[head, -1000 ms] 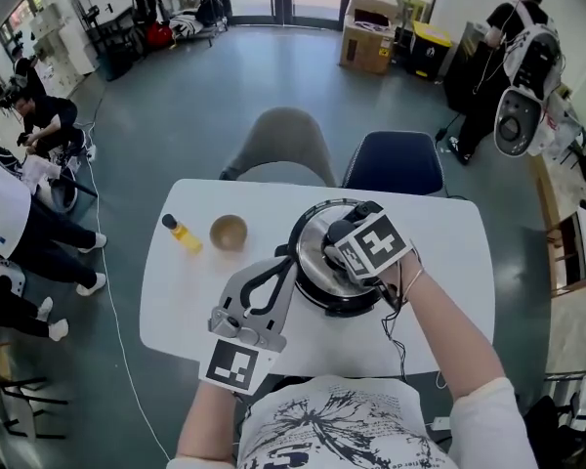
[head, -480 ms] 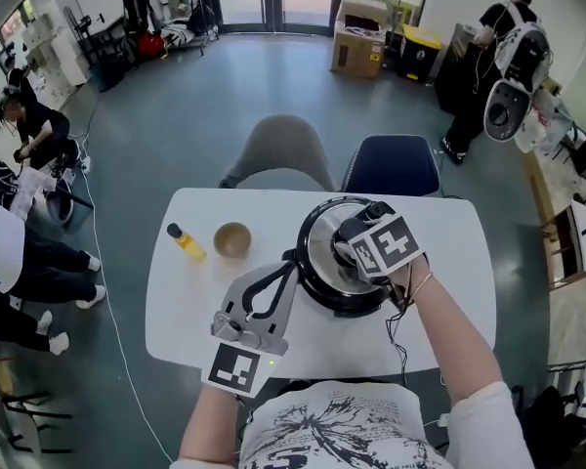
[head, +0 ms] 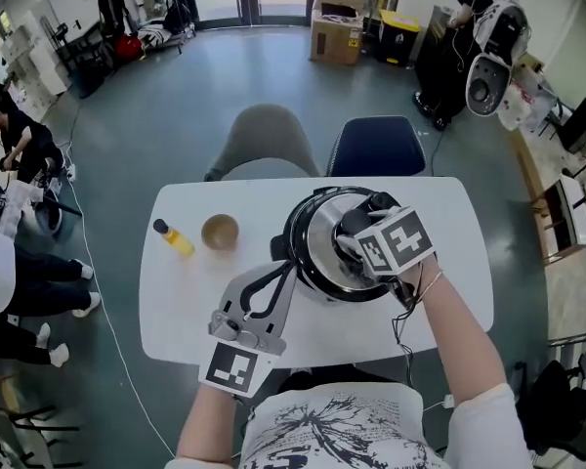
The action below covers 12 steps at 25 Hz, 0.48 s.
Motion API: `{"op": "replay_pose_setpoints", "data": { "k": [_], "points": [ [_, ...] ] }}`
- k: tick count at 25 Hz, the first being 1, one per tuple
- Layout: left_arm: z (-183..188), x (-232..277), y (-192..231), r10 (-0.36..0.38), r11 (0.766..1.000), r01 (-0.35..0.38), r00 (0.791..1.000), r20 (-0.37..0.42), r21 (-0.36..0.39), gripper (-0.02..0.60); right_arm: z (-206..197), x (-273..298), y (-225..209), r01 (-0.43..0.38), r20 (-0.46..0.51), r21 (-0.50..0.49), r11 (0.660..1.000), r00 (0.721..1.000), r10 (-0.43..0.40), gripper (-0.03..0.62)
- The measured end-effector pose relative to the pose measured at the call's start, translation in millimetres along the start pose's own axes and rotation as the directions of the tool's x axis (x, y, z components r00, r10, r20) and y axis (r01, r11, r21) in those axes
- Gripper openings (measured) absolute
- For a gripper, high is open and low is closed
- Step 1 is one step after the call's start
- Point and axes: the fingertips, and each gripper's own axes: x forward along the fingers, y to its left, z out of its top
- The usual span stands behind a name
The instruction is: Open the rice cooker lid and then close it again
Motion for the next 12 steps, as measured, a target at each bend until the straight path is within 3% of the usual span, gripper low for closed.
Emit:
{"op": "replay_pose_setpoints", "data": {
  "k": [6, 12],
  "points": [
    [7.5, 6.4, -46.1, 0.018, 1.000, -0.018, 1.000, -0.002, 0.016, 0.014, -33.5, -30.9, -18.4, -0.001, 0.015, -0.025, 1.000, 1.000, 0.001, 0.293],
    [12.5, 30.8, -125.3, 0.085, 0.995, -0.085, 0.996, 0.010, 0.048, 0.014, -90.4, -74.6, -58.5, -0.044, 0.038, -0.073, 0.996, 0.998, 0.047, 0.293]
  ]
}}
